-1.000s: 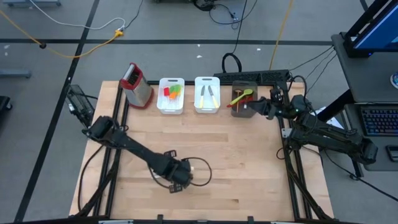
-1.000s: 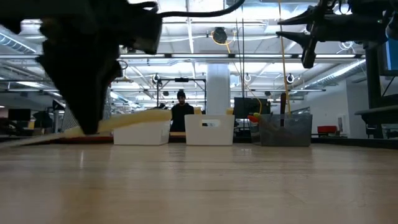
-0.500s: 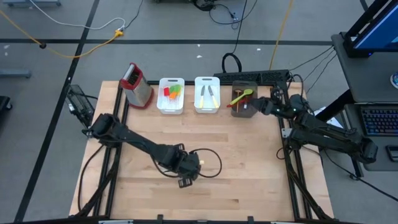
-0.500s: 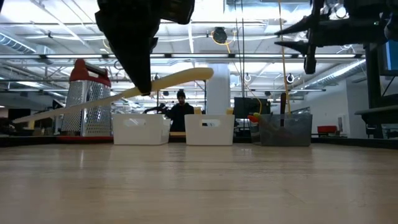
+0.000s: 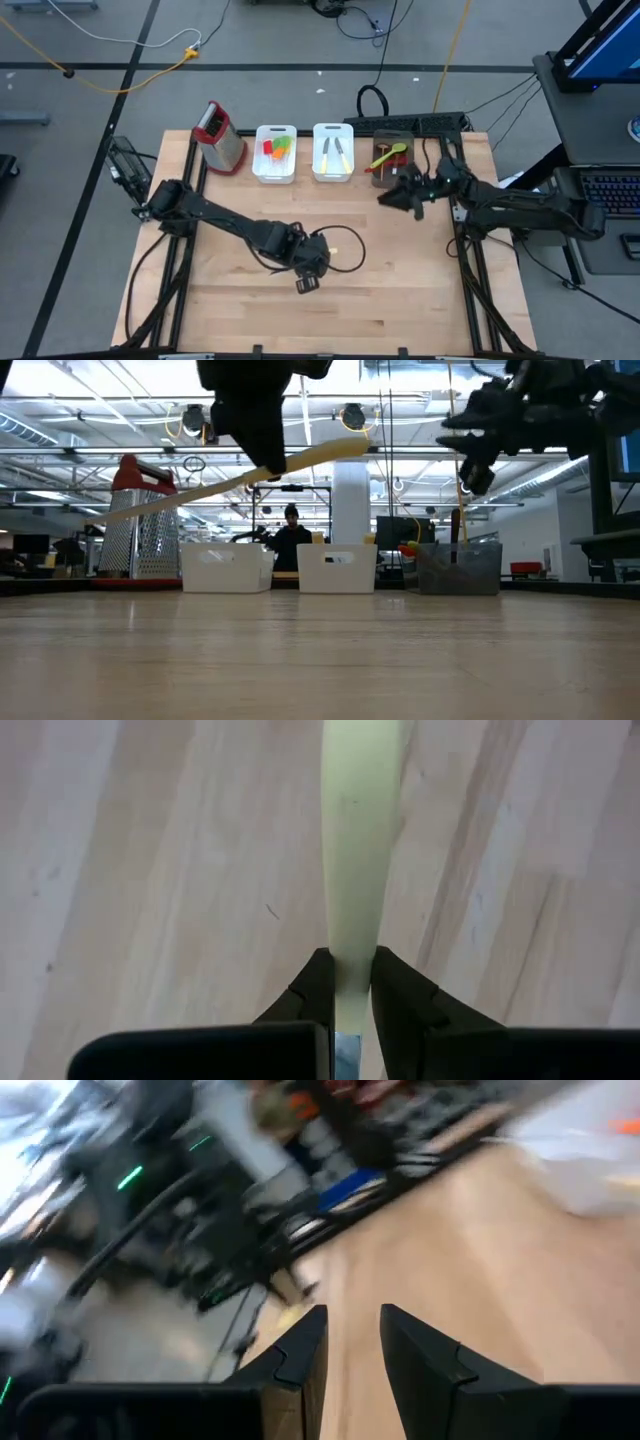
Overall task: Pick & Place Kitchen Items
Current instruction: Put the knife into the right white bin
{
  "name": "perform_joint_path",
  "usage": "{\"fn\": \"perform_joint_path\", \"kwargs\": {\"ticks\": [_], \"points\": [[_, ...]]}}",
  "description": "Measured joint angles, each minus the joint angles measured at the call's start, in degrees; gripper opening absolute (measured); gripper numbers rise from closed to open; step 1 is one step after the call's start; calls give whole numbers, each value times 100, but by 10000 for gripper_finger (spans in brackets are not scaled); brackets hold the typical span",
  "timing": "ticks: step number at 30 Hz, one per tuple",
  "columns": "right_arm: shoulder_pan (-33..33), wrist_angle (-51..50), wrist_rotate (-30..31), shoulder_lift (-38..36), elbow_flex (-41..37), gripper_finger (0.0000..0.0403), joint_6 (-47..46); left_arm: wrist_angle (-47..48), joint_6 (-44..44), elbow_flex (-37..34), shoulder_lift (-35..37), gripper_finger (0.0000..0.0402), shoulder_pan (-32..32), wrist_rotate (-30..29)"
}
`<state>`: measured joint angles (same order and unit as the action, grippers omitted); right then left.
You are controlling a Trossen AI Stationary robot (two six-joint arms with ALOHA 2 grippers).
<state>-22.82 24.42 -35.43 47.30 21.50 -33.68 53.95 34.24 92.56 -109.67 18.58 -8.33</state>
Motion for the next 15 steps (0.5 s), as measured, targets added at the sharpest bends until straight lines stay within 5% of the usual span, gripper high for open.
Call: {"fn": "perform_joint_path", "kwargs": {"ticks": [7,15], "points": [[1083,207,23,89,31,91,1557,457,175,362,0,35,-152,123],[2355,-430,1041,266,544,91,3514,626,699,737,2,35,-300,273]]}}
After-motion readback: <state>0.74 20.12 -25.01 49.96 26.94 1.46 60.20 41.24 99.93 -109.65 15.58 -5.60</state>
